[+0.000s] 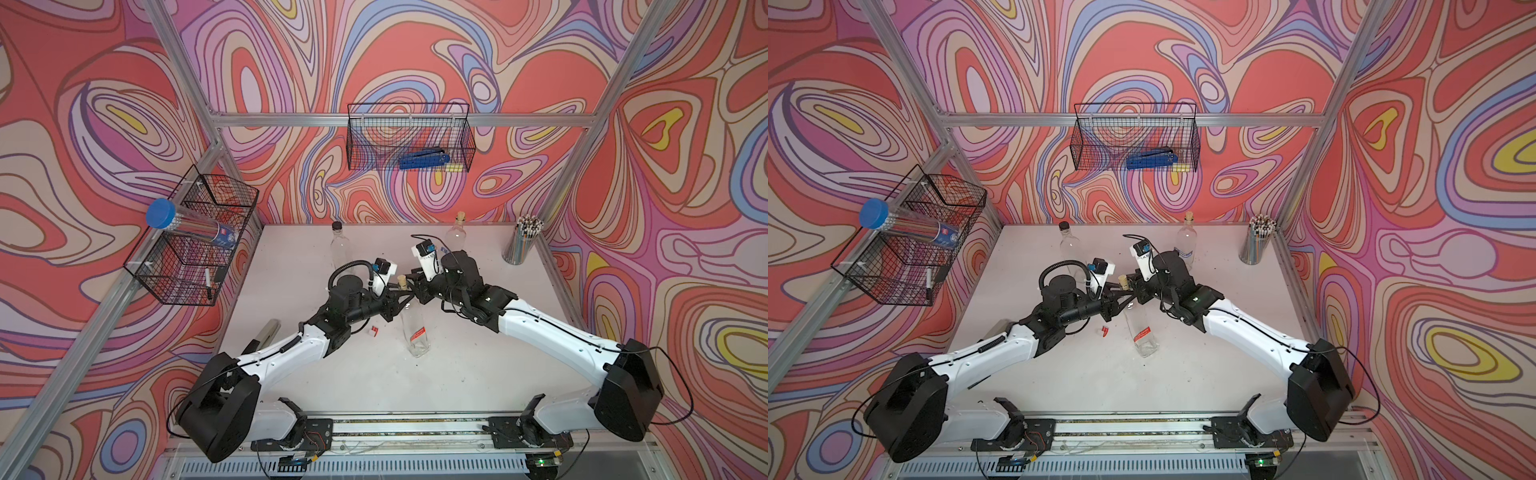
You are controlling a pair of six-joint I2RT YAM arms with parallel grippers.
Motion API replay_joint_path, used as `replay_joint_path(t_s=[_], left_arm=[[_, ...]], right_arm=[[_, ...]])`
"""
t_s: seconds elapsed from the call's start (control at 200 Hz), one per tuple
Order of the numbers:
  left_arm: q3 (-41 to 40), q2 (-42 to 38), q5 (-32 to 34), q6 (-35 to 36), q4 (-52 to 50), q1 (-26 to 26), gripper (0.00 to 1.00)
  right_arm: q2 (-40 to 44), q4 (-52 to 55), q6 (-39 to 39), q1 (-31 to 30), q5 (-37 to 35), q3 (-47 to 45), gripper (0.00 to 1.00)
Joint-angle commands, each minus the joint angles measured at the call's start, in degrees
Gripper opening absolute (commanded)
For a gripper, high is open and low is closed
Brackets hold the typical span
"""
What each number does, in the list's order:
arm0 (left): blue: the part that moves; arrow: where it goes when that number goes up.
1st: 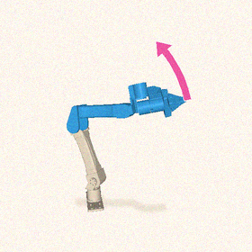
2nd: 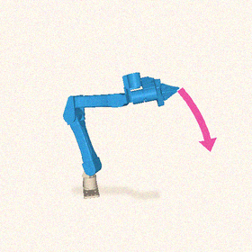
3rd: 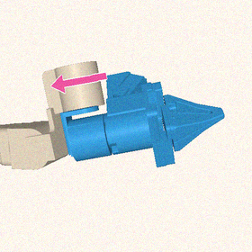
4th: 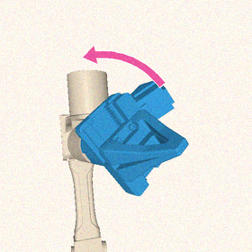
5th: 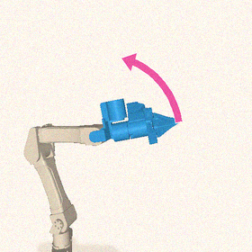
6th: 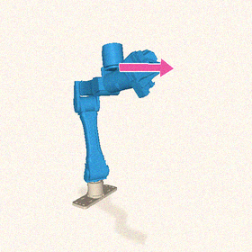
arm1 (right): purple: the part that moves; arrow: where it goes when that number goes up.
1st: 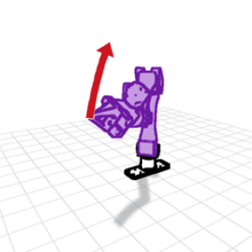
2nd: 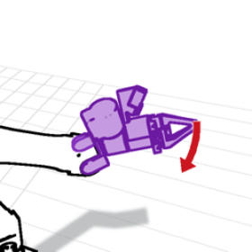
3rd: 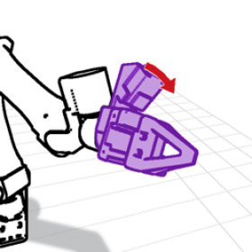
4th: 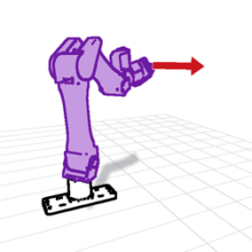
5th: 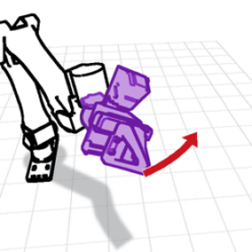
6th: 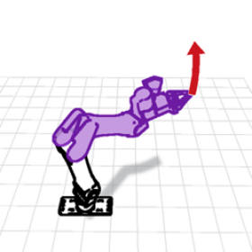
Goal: Remove the label from the bottle
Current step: Adjust the bottle.
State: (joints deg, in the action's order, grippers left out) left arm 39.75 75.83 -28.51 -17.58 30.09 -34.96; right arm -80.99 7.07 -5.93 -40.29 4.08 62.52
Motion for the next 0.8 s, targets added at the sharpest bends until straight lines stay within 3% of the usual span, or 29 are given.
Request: replay_joint_path(t_s=[0.0, 0.095, 0.566, 0.601, 0.691, 0.796], left_arm=[[0.24, -1.21, -0.57, 0.18, 5.6, -0.46, 0.22], [-0.1, -1.21, -0.12, -0.21, 6.71, -0.46, 0.28], [-2.43, 0.1, 0.74, -4.03, 15.69, -0.48, 0.37], [-2.32, 0.21, 0.65, -4.12, 15.73, -0.46, 0.35], [-2.09, 0.51, 0.51, -4.39, 16.04, -0.46, 0.14], [-2.3, 0.72, 0.65, -4.63, 16.52, -0.46, 0.03]], right_arm=[[0.44, -0.38, -0.79, -0.05, 2.51, -0.51, 0.34], [0.48, -0.62, -1.22, -0.05, 2.82, -1.06, 0.33], [2.23, -1.8, -3.03, -0.06, 1.99, -4.69, 0.23], [2.3, -1.75, -3.05, -0.05, 2.08, -4.7, 0.23], [2.25, -1.53, -3.03, -0.05, 1.77, -4.78, 0.25], [2.73, -1.49, -3.07, -0.05, 1.13, -5.21, 0.35]])
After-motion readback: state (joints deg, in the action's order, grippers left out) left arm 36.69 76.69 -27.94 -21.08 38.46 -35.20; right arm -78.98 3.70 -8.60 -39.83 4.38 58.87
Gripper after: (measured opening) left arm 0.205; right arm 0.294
